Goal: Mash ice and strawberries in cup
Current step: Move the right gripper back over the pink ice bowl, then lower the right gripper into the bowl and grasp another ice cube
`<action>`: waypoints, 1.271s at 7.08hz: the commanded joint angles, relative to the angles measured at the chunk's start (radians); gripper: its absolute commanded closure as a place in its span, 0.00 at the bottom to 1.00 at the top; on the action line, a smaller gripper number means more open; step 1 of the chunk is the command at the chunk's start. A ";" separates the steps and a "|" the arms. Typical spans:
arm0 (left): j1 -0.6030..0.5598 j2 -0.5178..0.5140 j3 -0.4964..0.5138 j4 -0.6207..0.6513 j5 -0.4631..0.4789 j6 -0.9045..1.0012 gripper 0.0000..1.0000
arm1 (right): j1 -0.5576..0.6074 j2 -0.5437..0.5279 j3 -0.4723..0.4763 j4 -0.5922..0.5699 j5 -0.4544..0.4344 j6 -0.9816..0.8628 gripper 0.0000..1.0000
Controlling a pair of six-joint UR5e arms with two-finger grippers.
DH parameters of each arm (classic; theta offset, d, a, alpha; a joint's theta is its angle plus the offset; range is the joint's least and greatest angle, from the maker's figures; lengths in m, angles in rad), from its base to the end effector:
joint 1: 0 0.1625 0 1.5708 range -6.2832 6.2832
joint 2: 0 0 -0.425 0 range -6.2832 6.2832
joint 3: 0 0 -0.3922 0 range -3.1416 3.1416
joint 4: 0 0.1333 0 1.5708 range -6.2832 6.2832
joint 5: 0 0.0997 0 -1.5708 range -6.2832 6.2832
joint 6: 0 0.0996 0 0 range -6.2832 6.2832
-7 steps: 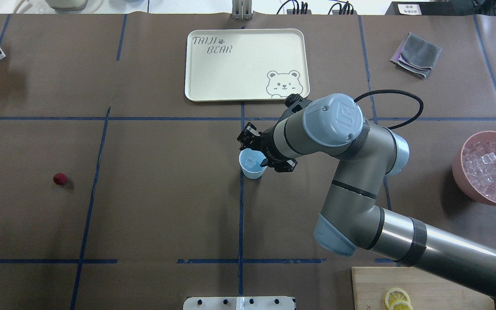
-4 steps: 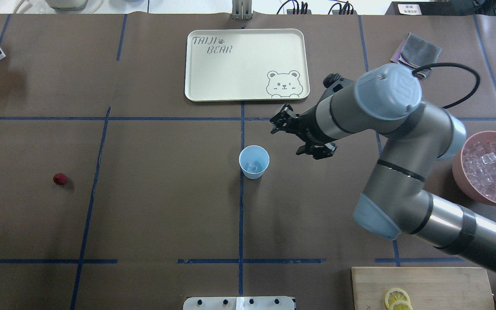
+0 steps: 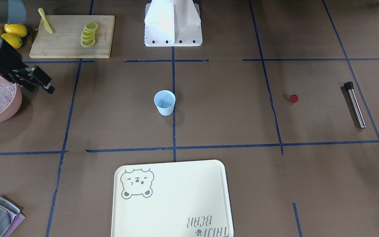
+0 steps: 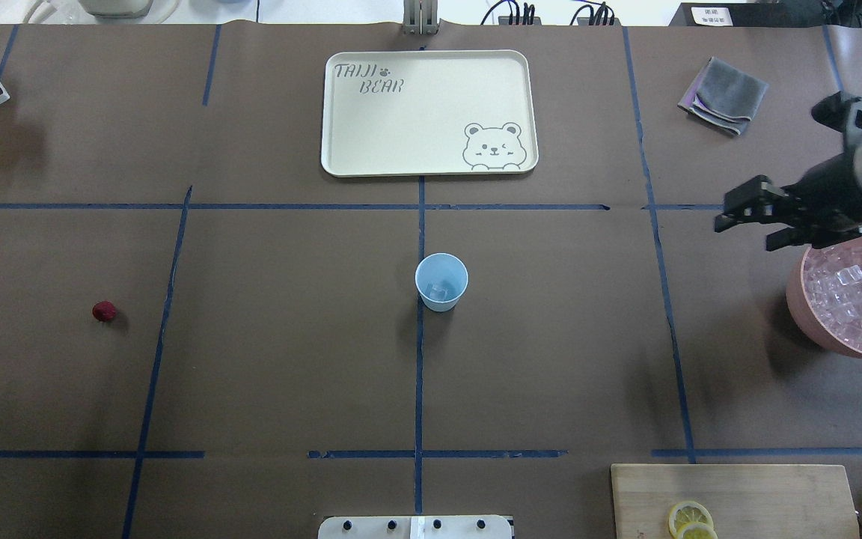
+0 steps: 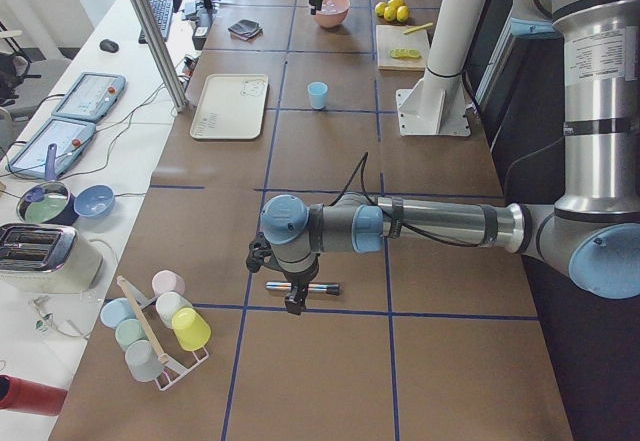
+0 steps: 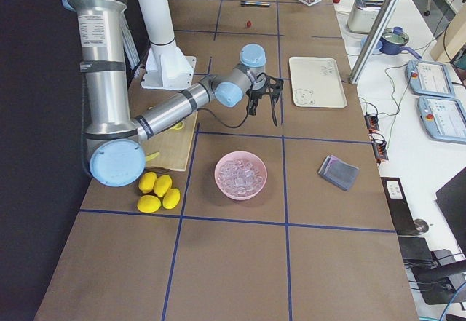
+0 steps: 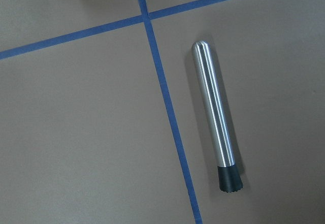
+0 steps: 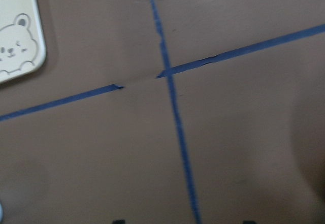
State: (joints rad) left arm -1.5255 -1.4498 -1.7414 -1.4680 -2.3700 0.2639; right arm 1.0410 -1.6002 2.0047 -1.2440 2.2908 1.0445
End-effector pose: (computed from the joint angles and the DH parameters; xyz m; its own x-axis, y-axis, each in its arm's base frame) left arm -0.0421 -0.4386 0.6396 0.6623 0.2539 -0.7049 -0.2258 0.9647 0.1354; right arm -0.1803 -0.4417 0.4221 0.5393 0.1736 0.8240 -0.1796 0.9797 -0.0889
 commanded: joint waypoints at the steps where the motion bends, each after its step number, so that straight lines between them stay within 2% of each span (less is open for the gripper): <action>1: 0.001 0.000 -0.003 0.000 0.000 0.000 0.00 | 0.111 -0.141 -0.039 0.000 0.018 -0.507 0.14; 2: -0.001 0.000 -0.001 -0.002 -0.035 0.000 0.00 | 0.114 -0.142 -0.072 0.004 0.003 -0.631 0.00; 4: 0.001 0.017 -0.001 -0.021 -0.066 0.000 0.00 | 0.111 -0.135 -0.121 0.009 -0.036 -0.807 0.00; 6: 0.001 0.022 -0.003 -0.021 -0.066 0.000 0.00 | 0.096 -0.133 -0.139 0.009 -0.059 -0.836 0.00; 8: 0.001 0.022 -0.003 -0.021 -0.066 0.000 0.00 | 0.077 -0.136 -0.168 0.009 -0.096 -0.938 0.03; 9: -0.001 0.022 -0.003 -0.021 -0.066 0.000 0.00 | 0.076 -0.135 -0.188 0.011 -0.094 -0.957 0.07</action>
State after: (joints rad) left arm -1.5255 -1.4282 -1.7441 -1.4894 -2.4359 0.2638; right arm 1.1208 -1.7355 1.8412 -1.2349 2.2009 0.1267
